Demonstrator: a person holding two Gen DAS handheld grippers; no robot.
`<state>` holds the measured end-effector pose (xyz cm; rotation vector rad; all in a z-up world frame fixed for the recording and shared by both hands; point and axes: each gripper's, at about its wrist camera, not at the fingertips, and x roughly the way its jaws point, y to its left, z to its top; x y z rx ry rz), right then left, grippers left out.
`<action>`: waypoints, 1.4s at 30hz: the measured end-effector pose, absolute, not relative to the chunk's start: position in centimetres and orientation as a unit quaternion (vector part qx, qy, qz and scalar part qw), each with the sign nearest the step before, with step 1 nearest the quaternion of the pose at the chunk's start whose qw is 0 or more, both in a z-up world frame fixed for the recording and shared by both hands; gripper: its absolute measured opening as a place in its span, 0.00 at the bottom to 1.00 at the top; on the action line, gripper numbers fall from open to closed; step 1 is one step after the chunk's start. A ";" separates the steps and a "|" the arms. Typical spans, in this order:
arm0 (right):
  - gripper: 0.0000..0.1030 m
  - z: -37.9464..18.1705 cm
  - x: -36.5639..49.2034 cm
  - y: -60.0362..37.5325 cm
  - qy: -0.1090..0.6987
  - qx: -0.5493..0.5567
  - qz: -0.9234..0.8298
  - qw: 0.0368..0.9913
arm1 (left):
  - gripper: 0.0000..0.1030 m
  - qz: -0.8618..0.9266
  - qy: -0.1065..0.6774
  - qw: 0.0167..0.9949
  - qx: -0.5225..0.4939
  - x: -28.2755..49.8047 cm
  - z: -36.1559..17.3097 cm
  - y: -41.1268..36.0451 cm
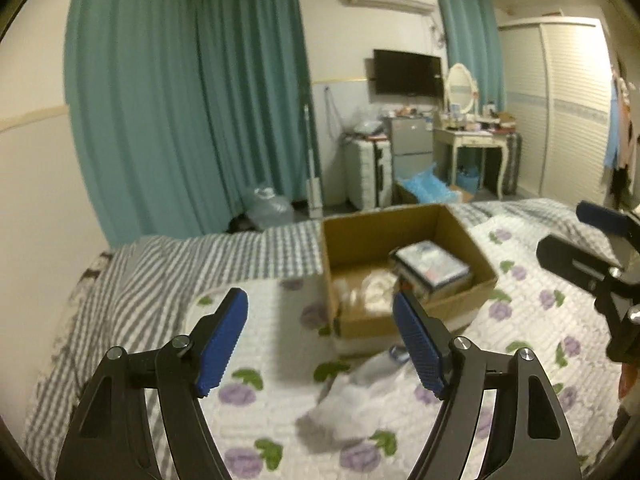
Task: Organize soft objects
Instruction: 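Grasp the white sock with the left gripper while the right grasps the white cloth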
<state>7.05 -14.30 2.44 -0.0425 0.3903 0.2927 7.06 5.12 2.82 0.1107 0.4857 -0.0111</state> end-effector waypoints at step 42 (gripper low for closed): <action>0.99 -13.0 14.2 -9.7 0.355 -0.022 0.122 0.927 | 0.35 -0.075 0.369 0.926 -0.010 10.1 -12.1 8.2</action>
